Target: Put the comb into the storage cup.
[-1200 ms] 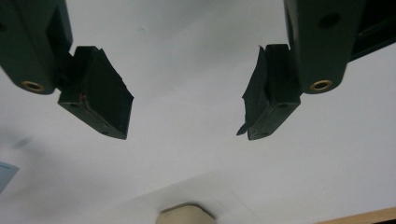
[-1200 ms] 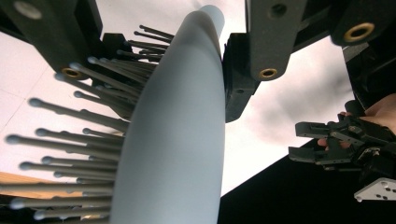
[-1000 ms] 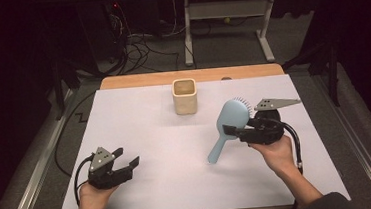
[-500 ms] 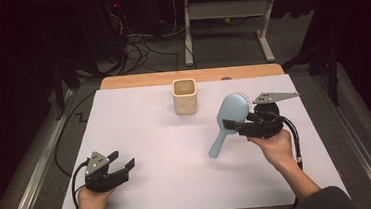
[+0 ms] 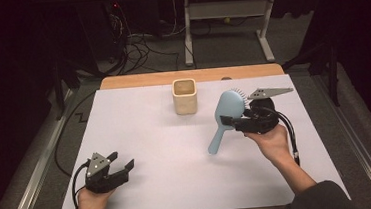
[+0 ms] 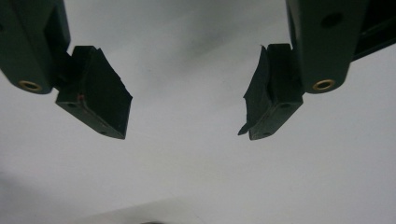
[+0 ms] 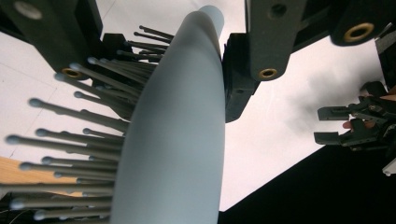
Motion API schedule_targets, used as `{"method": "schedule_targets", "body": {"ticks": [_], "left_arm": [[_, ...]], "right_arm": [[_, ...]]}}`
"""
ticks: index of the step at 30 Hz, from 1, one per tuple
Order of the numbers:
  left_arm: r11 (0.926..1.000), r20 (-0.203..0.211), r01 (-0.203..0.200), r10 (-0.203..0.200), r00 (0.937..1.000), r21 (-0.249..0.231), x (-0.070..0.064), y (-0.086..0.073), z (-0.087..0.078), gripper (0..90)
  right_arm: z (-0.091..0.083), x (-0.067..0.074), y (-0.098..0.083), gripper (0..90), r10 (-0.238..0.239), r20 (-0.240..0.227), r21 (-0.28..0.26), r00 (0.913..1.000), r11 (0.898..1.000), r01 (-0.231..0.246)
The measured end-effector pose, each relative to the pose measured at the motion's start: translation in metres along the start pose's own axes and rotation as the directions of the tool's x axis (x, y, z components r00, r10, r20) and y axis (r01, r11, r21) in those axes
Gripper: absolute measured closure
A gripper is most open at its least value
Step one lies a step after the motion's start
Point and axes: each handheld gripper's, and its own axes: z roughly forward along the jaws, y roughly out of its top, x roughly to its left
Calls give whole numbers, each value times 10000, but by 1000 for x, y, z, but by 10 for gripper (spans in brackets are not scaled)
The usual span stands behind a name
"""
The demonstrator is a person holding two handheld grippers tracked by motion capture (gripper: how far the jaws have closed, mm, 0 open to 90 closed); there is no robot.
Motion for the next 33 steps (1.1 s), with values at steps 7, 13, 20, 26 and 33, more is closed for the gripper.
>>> {"method": "schedule_targets", "body": {"ticks": [7,13,20,26,33], "left_arm": [[10000,-5,75,-75,10000,-4,0,-1,-1,321],[9998,20,174,-174,9998,3,0,-2,-1,321],[9997,23,252,-252,9997,6,1,-2,-2,321],[9996,26,289,-289,9996,32,2,-2,-2,321],[9996,25,297,-297,9996,44,2,-2,-2,322]], "right_arm": [[1,1,5,542,8,10,-1,10000,10000,-8],[0,0,9,540,-1,9,-28,10000,10000,1],[1,-3,14,539,120,52,-53,9999,9999,-120],[3,-5,18,540,134,119,-41,9998,9999,-134],[6,-5,24,540,106,144,-45,9998,9999,-106]]}}
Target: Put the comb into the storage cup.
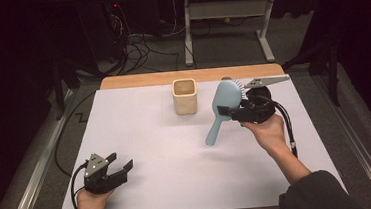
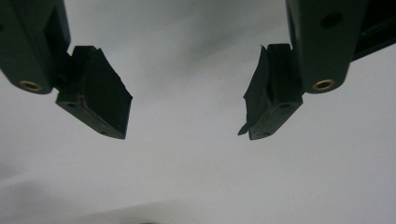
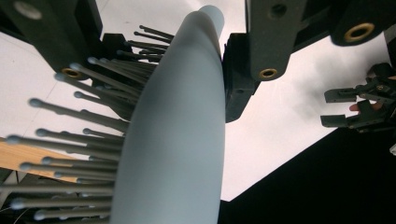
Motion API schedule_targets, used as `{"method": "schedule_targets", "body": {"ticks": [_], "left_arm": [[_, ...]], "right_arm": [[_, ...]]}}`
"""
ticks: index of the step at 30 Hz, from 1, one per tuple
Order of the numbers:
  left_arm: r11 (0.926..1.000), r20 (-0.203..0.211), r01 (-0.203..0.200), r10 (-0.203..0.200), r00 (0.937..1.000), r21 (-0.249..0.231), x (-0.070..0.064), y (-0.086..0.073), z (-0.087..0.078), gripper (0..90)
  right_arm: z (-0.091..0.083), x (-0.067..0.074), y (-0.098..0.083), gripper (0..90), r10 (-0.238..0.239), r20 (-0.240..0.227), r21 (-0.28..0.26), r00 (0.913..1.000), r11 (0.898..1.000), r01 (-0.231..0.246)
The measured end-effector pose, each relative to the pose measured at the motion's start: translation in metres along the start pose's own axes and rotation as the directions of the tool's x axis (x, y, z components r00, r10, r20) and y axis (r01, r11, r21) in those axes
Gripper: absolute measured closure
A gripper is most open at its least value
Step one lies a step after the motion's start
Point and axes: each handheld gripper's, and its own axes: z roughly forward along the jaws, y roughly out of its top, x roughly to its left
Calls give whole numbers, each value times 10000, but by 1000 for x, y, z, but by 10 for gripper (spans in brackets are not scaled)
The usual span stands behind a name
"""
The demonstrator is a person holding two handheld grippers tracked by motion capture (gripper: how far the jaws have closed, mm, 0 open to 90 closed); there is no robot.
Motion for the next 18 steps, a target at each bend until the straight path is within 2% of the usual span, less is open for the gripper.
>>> {"method": "schedule_targets", "body": {"ticks": [18], "left_arm": [[10000,-8,52,-52,10000,47,1,0,0,322]], "right_arm": [[6,0,18,541,-128,151,-62,9998,9999,128]]}}
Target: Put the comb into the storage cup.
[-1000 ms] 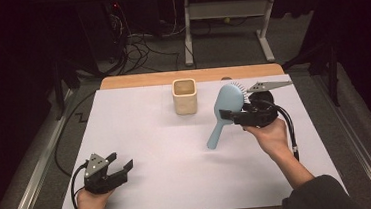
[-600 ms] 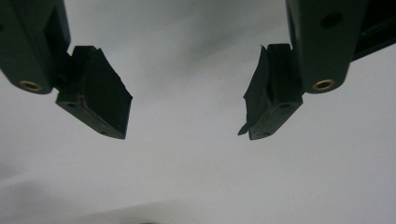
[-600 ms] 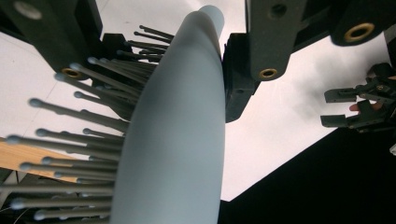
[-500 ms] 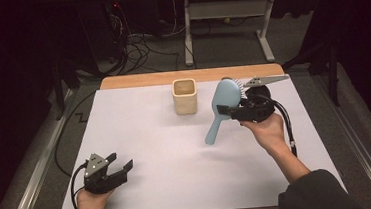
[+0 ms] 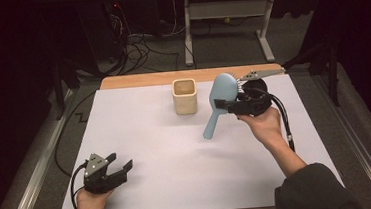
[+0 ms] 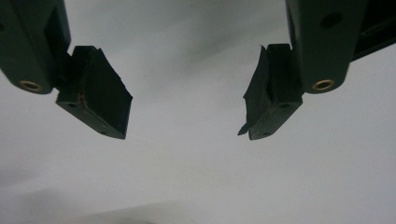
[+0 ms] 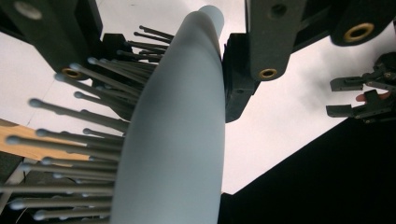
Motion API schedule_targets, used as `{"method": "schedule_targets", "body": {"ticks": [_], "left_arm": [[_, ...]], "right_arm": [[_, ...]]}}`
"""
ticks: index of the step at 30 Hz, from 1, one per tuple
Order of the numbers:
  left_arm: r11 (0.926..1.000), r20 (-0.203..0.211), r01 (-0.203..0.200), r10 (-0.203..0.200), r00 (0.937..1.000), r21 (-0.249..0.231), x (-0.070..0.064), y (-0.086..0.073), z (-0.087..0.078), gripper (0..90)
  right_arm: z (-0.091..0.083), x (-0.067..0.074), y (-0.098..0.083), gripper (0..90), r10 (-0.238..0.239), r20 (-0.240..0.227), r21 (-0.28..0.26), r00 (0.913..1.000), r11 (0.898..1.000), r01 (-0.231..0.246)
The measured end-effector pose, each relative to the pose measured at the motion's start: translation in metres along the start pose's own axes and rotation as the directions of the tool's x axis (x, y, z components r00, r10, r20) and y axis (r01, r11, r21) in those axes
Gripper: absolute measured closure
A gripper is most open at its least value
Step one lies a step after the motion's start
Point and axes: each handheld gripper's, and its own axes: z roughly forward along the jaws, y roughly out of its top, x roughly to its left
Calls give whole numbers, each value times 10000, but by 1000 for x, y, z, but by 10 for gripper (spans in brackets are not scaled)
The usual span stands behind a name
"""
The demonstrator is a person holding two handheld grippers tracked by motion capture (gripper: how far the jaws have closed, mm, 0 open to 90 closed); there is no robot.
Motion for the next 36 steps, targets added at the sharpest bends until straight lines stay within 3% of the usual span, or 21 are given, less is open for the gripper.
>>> {"method": "schedule_targets", "body": {"ticks": [36], "left_arm": [[10000,38,2,-2,10000,36,0,0,0,325]], "right_arm": [[12,-3,26,540,52,185,-177,9998,9998,-49]]}}
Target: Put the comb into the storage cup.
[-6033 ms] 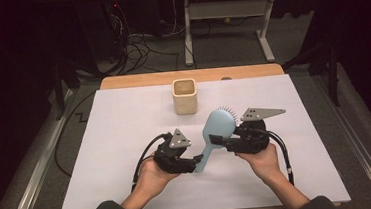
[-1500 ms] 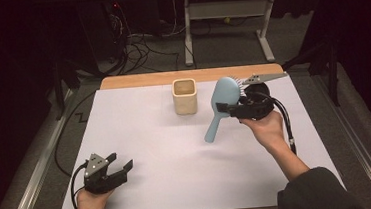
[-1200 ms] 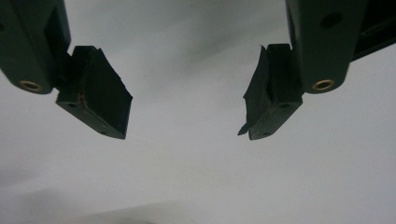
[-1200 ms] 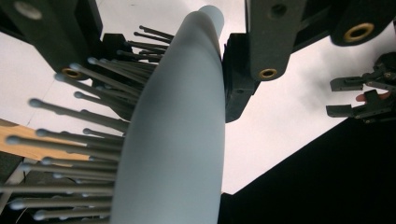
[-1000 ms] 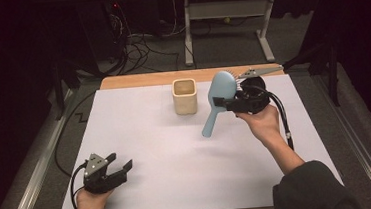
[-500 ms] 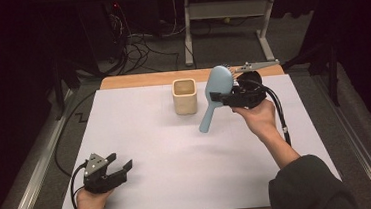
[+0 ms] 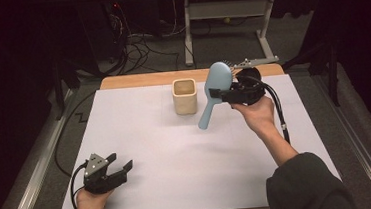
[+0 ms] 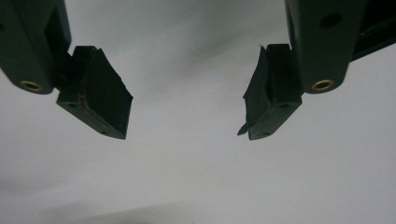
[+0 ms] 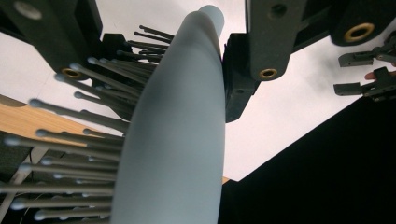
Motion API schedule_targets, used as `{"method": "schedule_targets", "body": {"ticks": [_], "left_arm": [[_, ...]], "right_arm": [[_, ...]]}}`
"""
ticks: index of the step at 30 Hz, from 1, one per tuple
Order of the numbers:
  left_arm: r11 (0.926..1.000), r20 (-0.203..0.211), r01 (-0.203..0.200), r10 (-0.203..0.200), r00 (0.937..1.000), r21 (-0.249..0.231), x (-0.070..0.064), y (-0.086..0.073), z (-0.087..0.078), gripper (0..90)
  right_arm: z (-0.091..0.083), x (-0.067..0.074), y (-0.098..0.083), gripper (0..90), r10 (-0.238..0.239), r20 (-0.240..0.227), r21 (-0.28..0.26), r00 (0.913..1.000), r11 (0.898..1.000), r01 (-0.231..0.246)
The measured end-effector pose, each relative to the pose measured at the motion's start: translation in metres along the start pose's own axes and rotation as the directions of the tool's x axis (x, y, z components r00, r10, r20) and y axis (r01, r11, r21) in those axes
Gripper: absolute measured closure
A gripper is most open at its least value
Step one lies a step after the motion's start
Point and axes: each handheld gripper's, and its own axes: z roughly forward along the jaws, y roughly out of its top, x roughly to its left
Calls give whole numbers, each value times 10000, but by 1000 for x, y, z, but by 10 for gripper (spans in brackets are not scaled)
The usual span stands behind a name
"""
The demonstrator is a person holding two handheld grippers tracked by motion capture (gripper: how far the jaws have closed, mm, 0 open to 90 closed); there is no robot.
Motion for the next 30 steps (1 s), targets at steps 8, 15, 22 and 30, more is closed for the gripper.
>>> {"method": "schedule_targets", "body": {"ticks": [8,15,22,30], "left_arm": [[10000,-18,2,-2,10000,2,0,0,0,325],[10000,10,-29,29,10000,30,0,0,0,326],[10000,-6,-24,24,10000,10,0,0,0,327],[10000,-4,-23,23,10000,-25,0,0,-1,329]], "right_arm": [[2,-2,3,540,23,56,-18,10000,10000,-23],[2,-3,8,540,30,92,-69,10000,10000,-29],[3,-4,12,539,36,114,-129,9999,9999,-35],[6,-7,15,540,137,209,-99,9997,9999,-135]]}}
